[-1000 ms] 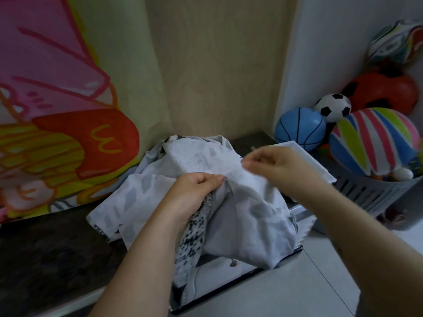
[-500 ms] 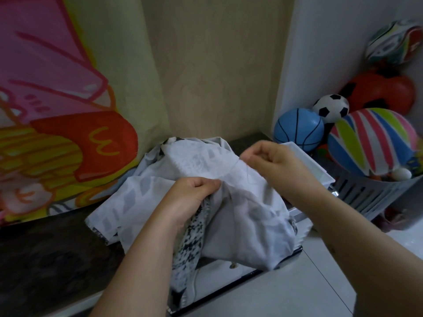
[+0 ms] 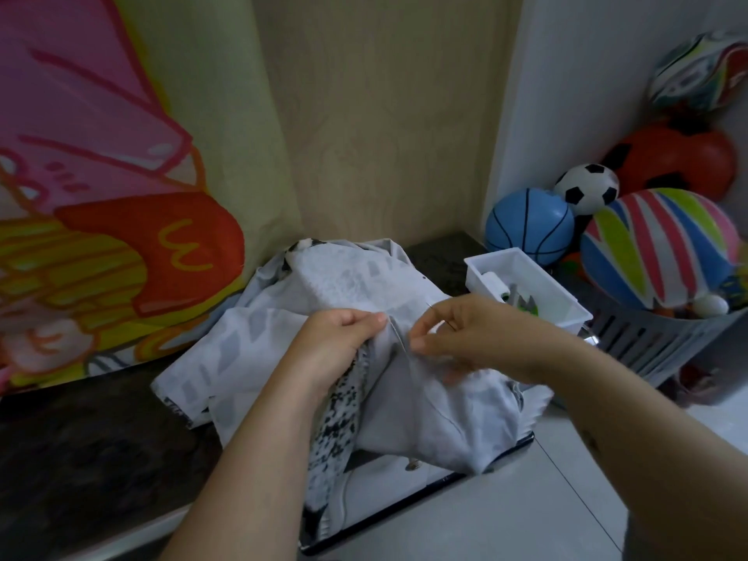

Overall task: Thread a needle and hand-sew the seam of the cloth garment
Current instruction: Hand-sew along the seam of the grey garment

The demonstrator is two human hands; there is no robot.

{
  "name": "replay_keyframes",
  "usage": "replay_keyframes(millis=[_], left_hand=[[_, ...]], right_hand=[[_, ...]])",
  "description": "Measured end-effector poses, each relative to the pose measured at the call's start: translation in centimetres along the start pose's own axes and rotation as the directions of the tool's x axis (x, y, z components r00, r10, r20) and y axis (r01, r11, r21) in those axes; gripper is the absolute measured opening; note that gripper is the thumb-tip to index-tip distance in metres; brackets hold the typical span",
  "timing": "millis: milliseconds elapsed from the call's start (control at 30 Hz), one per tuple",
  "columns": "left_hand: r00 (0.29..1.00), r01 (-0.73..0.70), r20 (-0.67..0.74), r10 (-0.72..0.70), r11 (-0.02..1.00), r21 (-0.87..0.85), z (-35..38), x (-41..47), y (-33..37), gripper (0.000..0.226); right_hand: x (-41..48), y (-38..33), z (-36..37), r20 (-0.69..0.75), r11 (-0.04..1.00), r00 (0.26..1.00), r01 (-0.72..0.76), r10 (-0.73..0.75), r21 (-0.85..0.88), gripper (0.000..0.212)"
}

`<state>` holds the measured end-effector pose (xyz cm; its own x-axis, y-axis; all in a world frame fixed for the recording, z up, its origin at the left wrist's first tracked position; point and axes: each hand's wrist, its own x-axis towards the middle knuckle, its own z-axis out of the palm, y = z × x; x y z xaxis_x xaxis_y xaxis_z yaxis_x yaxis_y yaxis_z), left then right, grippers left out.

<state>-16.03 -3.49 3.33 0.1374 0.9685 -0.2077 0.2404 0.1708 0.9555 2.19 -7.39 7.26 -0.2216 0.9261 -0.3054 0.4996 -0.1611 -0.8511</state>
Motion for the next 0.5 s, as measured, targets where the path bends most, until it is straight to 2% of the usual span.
replay_keyframes(millis=[67, 133, 300, 333, 400, 433, 500], left_hand=[[1.000, -0.016, 0.021, 0.016, 1.000, 0.014, 0.0, -0.1, 0.1, 0.013], [0.999, -0.029, 0.035, 0.029, 0.999, 0.019, 0.0, -0.2, 0.2, 0.014], [0.997, -0.046, 0.069, 0.043, 0.998, 0.044, 0.1, -0.6, 0.4, 0.015], [0.997, -0.044, 0.064, 0.041, 0.998, 0.046, 0.0, -0.6, 0.4, 0.015], [0.998, -0.028, 0.049, 0.025, 0.998, 0.056, -0.3, -0.5, 0.4, 0.017], [0.999, -0.021, 0.041, 0.019, 0.998, 0.060, -0.4, -0.5, 0.3, 0.018], [0.999, -0.019, 0.028, 0.017, 0.998, 0.063, -0.5, -0.4, 0.2, 0.017]], right_hand=[[0.4, -0.1, 1.0, -0.167, 0.991, 0.978, 0.110, -0.121, -0.078, 0.014], [0.8, -0.2, 1.8, -0.268, 0.966, 0.938, 0.171, -0.220, -0.192, 0.015], [1.4, -0.1, 2.8, -0.342, 0.926, 0.896, 0.163, -0.283, -0.339, 0.014], [1.4, -0.2, 2.7, -0.358, 0.932, 0.884, 0.192, -0.300, -0.307, 0.015], [1.0, -0.7, 2.3, -0.422, 0.947, 0.851, 0.311, -0.313, -0.074, 0.016], [0.9, -0.9, 2.1, -0.454, 0.919, 0.835, 0.385, -0.310, 0.080, 0.016], [0.7, -1.3, 1.9, -0.453, 0.796, 0.840, 0.482, -0.300, 0.367, 0.015]])
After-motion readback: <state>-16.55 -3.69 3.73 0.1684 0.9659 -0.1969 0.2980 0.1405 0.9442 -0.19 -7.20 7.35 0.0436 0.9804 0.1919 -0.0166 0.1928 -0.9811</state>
